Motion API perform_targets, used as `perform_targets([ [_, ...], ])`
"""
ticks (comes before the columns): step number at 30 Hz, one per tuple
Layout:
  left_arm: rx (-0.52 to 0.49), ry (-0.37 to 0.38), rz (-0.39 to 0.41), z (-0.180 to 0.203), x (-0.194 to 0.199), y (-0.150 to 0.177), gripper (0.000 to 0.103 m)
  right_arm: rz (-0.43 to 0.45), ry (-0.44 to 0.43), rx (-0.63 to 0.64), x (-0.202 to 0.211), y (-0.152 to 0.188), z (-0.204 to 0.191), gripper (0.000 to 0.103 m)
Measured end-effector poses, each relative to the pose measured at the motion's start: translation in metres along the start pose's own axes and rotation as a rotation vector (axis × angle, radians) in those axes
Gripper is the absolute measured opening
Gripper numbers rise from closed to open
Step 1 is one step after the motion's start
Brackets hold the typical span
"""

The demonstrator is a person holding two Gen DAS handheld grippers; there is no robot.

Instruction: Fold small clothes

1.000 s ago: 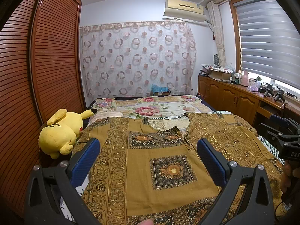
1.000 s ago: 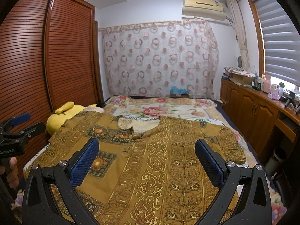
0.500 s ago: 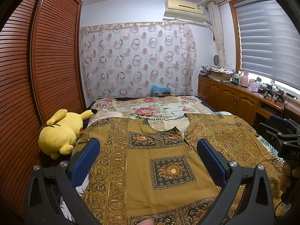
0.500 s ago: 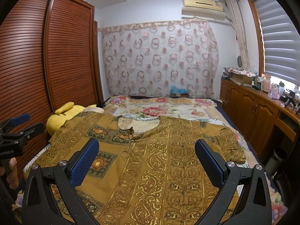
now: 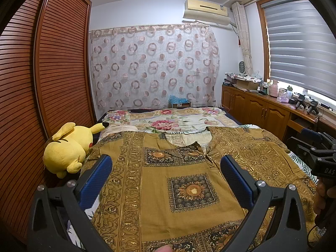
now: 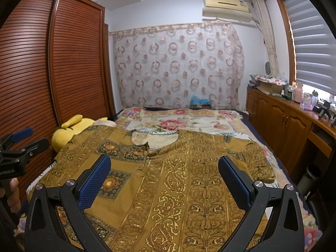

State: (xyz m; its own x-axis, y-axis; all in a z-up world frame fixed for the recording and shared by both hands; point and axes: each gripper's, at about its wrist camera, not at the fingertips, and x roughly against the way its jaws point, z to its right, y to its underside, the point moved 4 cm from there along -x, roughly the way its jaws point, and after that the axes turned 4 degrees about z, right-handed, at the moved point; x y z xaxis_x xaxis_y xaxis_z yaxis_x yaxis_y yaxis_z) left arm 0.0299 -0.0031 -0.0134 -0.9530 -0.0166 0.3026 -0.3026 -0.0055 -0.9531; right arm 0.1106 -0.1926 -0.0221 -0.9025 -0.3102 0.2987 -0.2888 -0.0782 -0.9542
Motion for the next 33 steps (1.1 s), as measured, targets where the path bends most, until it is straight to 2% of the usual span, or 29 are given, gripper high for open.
perform_targets([
  [12, -0.001, -0.001, -0.004, 0.001, 0.002, -0.002, 0.103, 0.001, 0.000, -0.001, -0.003, 0.006, 0.000, 0.103],
  [16, 0.004, -0.004, -0.027, -0.001, -0.003, 0.002, 0.103, -0.015, -0.015, 0.002, -0.006, 0.003, 0.000, 0.103],
  [22, 0.029, -0.020, -0.067, -0.019, -0.016, 0.012, 0.103, -0.053, -0.052, 0.015, -0.004, 0.011, -0.003, 0.103],
  [33, 0.027, -0.087, -0.140, -0.068, -0.044, 0.025, 0.103, -0.126, -0.136, 0.040, -0.053, 0.040, -0.020, 0.103],
])
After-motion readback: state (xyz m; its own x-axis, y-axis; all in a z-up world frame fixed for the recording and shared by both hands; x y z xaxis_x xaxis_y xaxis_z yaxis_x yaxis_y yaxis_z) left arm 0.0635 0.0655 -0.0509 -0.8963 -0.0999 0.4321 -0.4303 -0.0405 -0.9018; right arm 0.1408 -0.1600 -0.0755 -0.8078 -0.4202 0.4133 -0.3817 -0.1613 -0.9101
